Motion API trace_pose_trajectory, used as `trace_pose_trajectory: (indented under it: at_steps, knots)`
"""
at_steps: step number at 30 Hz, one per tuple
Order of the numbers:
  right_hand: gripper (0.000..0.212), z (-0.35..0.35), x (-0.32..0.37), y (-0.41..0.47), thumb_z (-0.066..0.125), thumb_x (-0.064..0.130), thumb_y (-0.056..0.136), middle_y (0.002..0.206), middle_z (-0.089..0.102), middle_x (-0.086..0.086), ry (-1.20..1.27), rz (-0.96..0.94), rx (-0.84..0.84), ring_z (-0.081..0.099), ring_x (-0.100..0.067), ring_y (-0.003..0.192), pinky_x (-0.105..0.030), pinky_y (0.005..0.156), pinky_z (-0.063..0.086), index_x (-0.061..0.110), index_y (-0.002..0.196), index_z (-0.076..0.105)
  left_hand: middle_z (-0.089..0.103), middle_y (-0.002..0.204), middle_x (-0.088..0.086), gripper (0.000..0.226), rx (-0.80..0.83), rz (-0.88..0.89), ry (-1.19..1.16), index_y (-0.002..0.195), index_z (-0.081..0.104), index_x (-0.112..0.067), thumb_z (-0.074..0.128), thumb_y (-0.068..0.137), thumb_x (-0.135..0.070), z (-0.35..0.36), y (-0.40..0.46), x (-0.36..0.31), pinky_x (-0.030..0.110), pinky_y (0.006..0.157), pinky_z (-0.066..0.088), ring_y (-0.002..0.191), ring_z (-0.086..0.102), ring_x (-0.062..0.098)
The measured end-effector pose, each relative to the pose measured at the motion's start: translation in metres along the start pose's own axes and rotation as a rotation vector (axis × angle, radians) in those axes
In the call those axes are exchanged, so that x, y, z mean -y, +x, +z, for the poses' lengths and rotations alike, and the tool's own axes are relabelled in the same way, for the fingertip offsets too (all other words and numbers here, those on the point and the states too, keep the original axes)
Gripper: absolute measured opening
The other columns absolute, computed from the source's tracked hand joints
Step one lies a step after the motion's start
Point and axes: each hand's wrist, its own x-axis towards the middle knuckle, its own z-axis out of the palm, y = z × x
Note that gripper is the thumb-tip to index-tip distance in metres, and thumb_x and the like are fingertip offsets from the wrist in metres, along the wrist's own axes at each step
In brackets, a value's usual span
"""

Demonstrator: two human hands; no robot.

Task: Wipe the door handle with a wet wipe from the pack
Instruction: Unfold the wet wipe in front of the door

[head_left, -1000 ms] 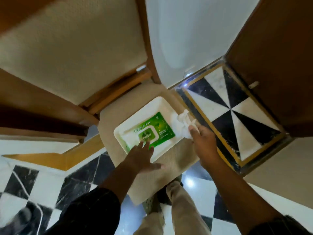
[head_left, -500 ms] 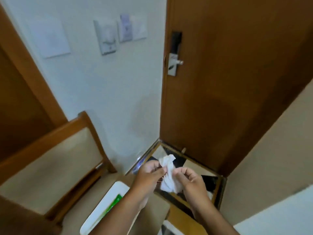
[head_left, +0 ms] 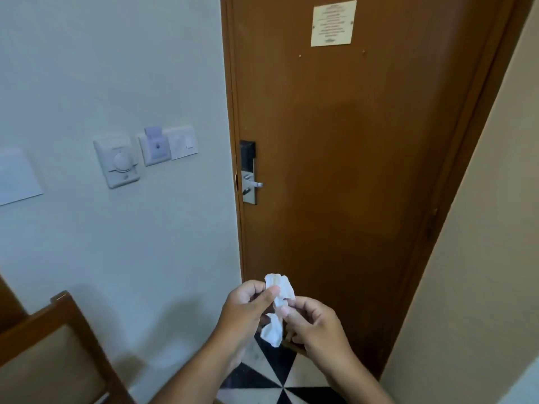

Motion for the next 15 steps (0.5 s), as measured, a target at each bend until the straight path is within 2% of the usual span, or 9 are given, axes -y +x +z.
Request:
trace_pose_trajectory:
  at_steps: [2, 5, 8, 10, 13, 15]
  knots:
    - [0.016, -0.013, 0.004, 0.018, 0.067, 0.019, 0.088, 0.061, 0.068, 0.003, -0.037, -0.017, -0.055, 0.060, -0.009, 0.056, -0.019, 0.054, 0.049, 0.018, 0.073, 0.072, 0.072, 0.092, 0.023, 0.027, -0.001, 0.000, -0.006, 0.079, 0.072, -0.015, 0.071, 0.086, -0.042, 0.011, 0.015, -0.007, 0.048, 0.076, 0.057, 0.083, 0.068, 0.033]
    - [0.025, -0.032, 0.005, 0.047, 0.060, 0.015, 0.090, 0.060, 0.066, 0.000, 0.004, 0.035, -0.158, 0.058, -0.014, 0.057, -0.026, 0.053, 0.048, 0.015, 0.067, 0.069, 0.075, 0.092, 0.017, 0.027, -0.063, -0.014, -0.084, 0.085, 0.073, -0.016, 0.068, 0.088, -0.043, 0.019, 0.042, -0.014, 0.038, 0.073, 0.059, 0.088, 0.073, 0.030]
    - [0.022, -0.052, 0.005, 0.076, 0.053, 0.016, 0.097, 0.065, 0.067, -0.003, 0.199, 0.140, -0.329, 0.061, -0.016, 0.059, -0.028, 0.053, 0.053, 0.013, 0.081, 0.068, 0.080, 0.092, 0.011, 0.021, -0.166, -0.004, -0.301, 0.101, 0.069, -0.011, 0.063, 0.094, -0.030, 0.014, 0.074, -0.023, 0.033, 0.068, 0.062, 0.087, 0.078, 0.025]
    - [0.019, -0.067, 0.004, 0.099, 0.051, 0.016, 0.098, 0.077, 0.069, -0.009, 0.278, 0.201, -0.415, 0.061, -0.018, 0.063, -0.031, 0.054, 0.052, 0.010, 0.088, 0.066, 0.081, 0.091, 0.008, 0.019, -0.219, 0.034, -0.388, 0.104, 0.066, -0.012, 0.061, 0.095, -0.028, 0.009, 0.101, -0.031, 0.036, 0.074, 0.060, 0.088, 0.078, 0.024]
    - [0.011, -0.085, -0.001, 0.135, 0.055, 0.015, 0.095, 0.094, 0.068, -0.007, 0.066, 0.246, -0.481, 0.064, -0.018, 0.078, -0.031, 0.063, 0.052, 0.013, 0.099, 0.065, 0.081, 0.092, 0.008, 0.019, -0.207, 0.079, -0.383, 0.105, 0.066, -0.013, 0.059, 0.096, -0.029, 0.011, 0.142, -0.040, 0.036, 0.075, 0.059, 0.089, 0.078, 0.025]
    - [0.017, -0.086, 0.007, 0.159, 0.057, 0.015, 0.094, 0.103, 0.062, 0.005, -0.038, 0.160, -0.476, 0.060, -0.007, 0.085, -0.023, 0.066, 0.050, 0.023, 0.109, 0.060, 0.081, 0.094, 0.009, 0.019, -0.152, 0.092, -0.353, 0.104, 0.068, -0.012, 0.060, 0.096, -0.027, 0.018, 0.170, -0.045, 0.031, 0.069, 0.061, 0.089, 0.078, 0.024]
